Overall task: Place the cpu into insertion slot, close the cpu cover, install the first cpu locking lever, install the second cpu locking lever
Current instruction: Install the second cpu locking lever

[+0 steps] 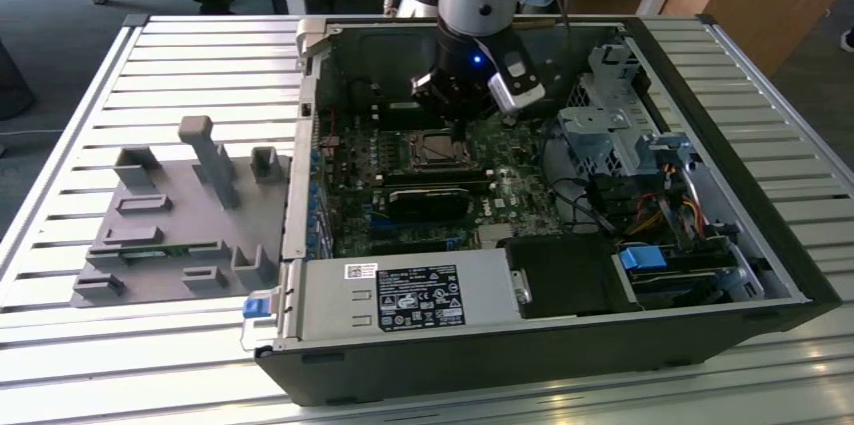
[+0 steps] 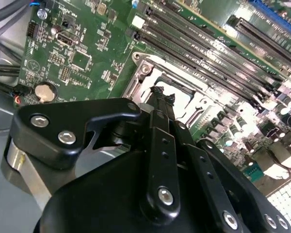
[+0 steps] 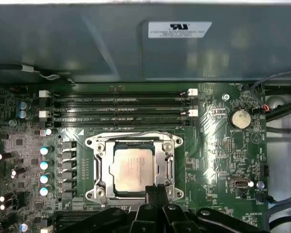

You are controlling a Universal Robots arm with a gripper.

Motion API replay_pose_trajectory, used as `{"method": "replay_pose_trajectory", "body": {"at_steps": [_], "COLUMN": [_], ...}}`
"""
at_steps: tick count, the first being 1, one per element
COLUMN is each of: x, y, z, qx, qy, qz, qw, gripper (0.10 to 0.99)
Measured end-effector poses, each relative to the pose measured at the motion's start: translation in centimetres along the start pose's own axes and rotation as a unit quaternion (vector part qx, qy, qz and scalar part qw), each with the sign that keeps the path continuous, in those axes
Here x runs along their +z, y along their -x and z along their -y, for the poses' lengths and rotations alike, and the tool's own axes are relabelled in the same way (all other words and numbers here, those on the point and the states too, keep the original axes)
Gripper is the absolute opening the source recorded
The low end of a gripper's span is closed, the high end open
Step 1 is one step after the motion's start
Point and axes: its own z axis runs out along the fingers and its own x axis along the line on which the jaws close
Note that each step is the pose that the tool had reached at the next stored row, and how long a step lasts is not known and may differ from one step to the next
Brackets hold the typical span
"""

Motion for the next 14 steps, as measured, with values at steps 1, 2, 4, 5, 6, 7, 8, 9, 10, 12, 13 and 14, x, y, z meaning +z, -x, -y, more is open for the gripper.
{"method": "replay_pose_trajectory", "body": {"at_steps": [1, 2, 4, 5, 6, 7, 8, 9, 10, 12, 13, 14], "x": [0.01, 0.02, 0.03, 0.05, 0.06, 0.06, 0.06, 0.06, 0.06, 0.06, 0.07, 0.07], "y": [0.00, 0.01, 0.02, 0.02, 0.03, 0.03, 0.04, 0.04, 0.05, 0.05, 0.05, 0.05], "z": [0.11, 0.20, 0.49, 0.68, 0.84, 0.97, 1.10, 1.25, 1.38, 1.55, 1.65, 1.76], "qx": [0.000, 0.000, 0.000, 0.000, 0.000, 0.000, 0.000, 0.000, 0.000, 0.000, 0.000, 0.000], "qy": [0.0001, 0.0001, 0.0000, 0.0001, 0.0001, 0.0001, 0.0000, 0.0000, 0.0000, 0.0000, 0.0000, 0.0000], "qz": [0.0000, 0.0000, -0.0001, 0.0000, 0.0000, 0.0000, 0.0000, 0.0000, -0.0001, -0.0001, 0.0000, 0.0000], "qw": [1.0000, 1.0000, 1.0000, 1.0000, 1.0000, 1.0000, 1.0000, 1.0000, 1.0000, 1.0000, 1.0000, 1.0000], "gripper": [0.106, 0.106, 0.106, 0.106, 0.106, 0.106, 0.106, 0.106, 0.106, 0.106, 0.106, 0.106]}}
